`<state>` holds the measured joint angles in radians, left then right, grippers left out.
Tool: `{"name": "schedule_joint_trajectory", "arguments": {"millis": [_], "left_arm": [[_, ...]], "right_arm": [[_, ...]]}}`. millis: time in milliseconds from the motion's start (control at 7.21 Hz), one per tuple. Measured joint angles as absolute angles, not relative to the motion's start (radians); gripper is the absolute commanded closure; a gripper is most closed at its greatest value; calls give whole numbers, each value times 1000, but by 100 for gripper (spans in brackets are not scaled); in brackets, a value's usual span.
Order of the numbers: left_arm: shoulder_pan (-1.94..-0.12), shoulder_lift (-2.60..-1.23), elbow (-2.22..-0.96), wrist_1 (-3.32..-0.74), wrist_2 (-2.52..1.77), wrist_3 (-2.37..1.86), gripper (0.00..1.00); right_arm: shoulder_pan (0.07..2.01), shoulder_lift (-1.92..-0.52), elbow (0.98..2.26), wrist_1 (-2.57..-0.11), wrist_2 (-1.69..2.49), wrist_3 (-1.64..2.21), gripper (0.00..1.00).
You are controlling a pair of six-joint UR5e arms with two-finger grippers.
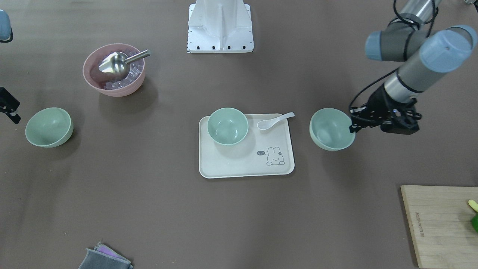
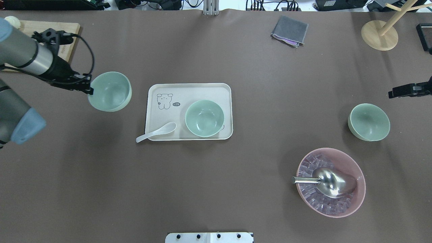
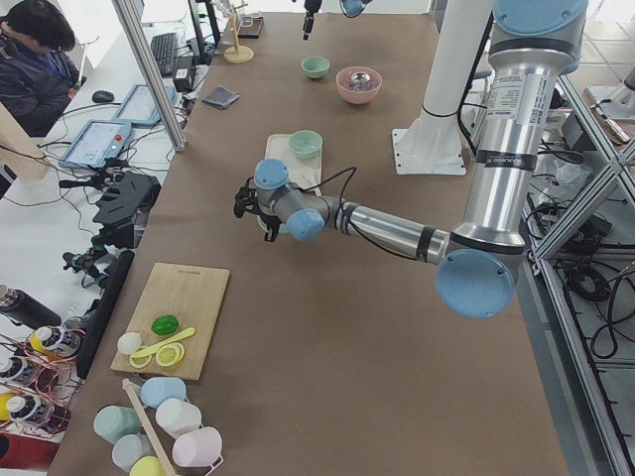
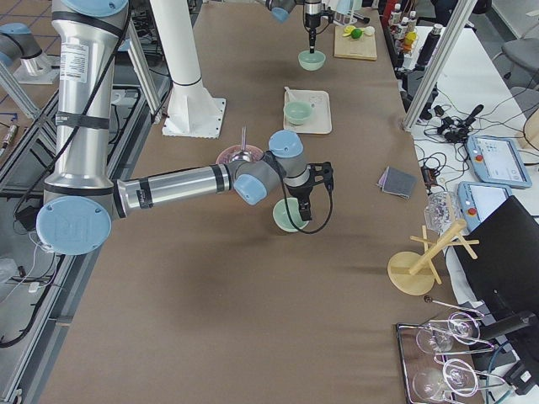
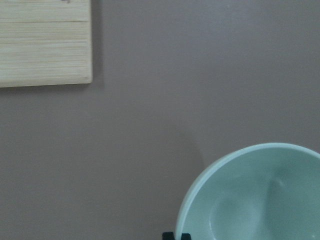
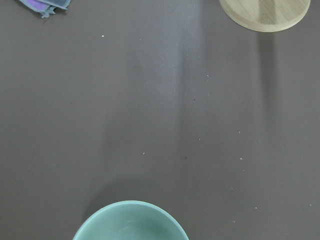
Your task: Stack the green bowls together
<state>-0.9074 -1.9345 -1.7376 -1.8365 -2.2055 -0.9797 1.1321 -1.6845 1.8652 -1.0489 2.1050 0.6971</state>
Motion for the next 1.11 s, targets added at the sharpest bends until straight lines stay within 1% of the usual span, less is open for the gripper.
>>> {"name": "schedule_joint_trajectory", "arguments": {"millis": [139,416,833,1110], "left_arm": [[-842,-2035,-1742,-1748,-2167,-1078,100],[-730,-2170,-1730,-1658,-2094,-1230,100],[-621,-2304,-1633,-1636,-1996,-1371,100],[-598,-2328,-1611,-1635,-1983,-1407,100]], "right_arm": [[1132,-1685,1865,-1050,2105,696,0],[1132,-1686,1864,-1049,2106,696,0],[1133,-1687,1864,-1049,2105,698,0],[1134,-1687,1865,-1049,2105,699,0]]}}
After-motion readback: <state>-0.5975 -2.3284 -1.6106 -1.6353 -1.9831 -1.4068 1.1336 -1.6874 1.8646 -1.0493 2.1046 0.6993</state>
